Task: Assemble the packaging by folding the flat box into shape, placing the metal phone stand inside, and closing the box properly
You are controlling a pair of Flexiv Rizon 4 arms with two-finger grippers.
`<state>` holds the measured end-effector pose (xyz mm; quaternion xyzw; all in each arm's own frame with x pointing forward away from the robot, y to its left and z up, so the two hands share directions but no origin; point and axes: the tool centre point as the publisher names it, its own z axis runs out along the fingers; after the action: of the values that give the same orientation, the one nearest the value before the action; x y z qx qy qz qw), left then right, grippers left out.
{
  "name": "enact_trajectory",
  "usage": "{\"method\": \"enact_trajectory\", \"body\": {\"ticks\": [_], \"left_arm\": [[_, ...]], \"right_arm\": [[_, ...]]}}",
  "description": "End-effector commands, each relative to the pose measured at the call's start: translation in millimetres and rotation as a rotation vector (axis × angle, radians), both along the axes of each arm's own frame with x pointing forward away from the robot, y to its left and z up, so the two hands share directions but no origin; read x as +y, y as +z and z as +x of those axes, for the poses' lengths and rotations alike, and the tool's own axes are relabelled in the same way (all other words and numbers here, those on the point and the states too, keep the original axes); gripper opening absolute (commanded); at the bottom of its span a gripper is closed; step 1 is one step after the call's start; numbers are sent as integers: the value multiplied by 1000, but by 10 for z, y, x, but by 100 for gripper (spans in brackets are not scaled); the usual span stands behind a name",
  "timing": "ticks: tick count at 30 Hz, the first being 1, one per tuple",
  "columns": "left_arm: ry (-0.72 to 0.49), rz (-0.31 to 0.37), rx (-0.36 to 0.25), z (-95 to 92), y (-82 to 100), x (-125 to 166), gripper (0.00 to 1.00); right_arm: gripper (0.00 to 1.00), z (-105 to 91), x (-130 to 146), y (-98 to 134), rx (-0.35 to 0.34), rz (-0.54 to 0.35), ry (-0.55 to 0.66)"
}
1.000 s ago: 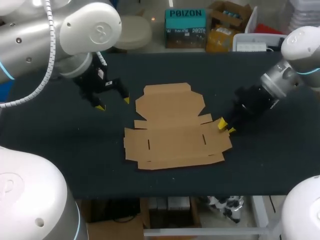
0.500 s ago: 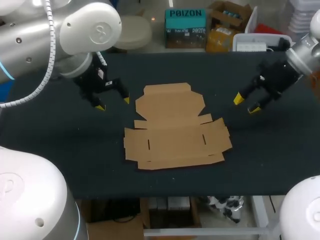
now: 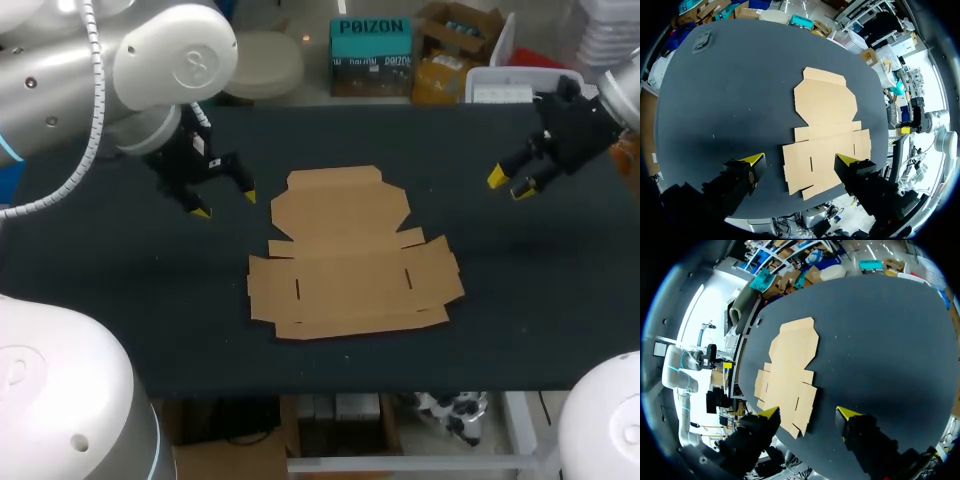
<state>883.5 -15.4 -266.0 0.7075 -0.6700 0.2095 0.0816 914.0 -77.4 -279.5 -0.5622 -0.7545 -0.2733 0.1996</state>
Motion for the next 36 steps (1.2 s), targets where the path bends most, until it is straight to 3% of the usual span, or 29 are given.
{"method": "enact_trajectory", "body": {"ticks": [1, 2, 3, 12, 33, 36], "left_arm": [[18, 11, -29, -89, -97, -53, 0], [27, 12, -32, -88, -135, -66, 0], [25, 9, -32, -86, -163, -73, 0], [3, 22, -32, -35, -345, -85, 0], [3, 22, -32, -35, -345, -85, 0], [3, 22, -32, -35, -345, -85, 0]], "right_arm": [[26, 24, 58, -26, -21, -11, 4], [2, 40, 77, -40, -25, -5, 10], [0, 54, 91, -50, -38, -4, 9], [0, 144, 233, -110, -35, -4, 9], [0, 144, 233, -110, -35, -4, 9], [0, 135, 256, -164, 49, -63, -86]]}}
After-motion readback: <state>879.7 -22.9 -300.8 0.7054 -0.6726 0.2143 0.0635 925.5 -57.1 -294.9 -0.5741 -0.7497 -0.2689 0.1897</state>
